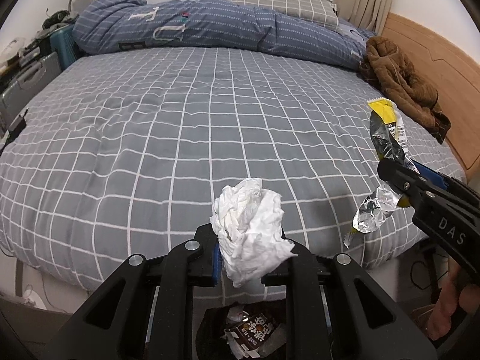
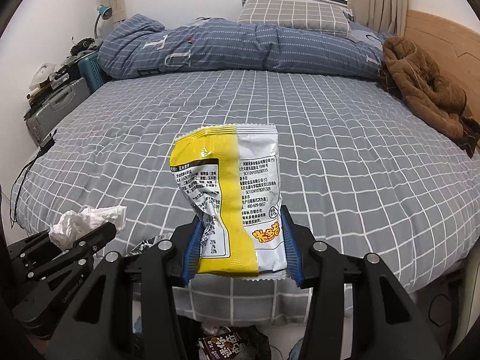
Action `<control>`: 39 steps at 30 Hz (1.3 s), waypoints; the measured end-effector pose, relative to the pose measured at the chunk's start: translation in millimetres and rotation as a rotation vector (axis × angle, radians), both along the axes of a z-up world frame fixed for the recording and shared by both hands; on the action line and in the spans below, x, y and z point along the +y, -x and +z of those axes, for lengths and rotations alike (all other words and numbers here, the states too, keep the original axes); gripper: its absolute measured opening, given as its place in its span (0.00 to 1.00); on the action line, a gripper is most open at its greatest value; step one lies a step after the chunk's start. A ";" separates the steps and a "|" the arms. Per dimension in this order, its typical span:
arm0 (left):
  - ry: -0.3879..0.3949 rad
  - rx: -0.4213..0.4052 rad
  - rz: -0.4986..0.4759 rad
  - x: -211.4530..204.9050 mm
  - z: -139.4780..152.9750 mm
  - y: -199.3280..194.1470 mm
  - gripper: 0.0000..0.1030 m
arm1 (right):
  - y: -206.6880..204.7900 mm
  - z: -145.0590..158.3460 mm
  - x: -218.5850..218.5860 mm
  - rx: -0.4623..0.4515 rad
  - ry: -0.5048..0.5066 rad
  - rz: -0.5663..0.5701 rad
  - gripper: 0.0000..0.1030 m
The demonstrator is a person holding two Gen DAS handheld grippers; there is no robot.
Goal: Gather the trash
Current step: 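Carry the tissue and snack packet down over the black bin with both tools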
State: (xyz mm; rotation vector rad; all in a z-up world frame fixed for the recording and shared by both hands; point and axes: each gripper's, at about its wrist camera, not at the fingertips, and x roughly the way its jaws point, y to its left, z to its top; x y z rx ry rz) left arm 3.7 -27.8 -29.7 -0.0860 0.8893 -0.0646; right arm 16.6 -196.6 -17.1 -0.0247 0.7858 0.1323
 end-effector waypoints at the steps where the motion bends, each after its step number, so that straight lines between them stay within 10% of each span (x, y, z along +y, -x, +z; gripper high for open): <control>1: 0.001 0.001 0.000 0.3 -0.5 2.8 0.16 | 3.5 -0.9 -0.2 0.003 0.001 0.001 0.44; 39: 0.017 0.041 0.005 0.6 -12.4 81.0 0.16 | 87.4 -24.9 -2.8 0.067 -0.004 0.026 0.44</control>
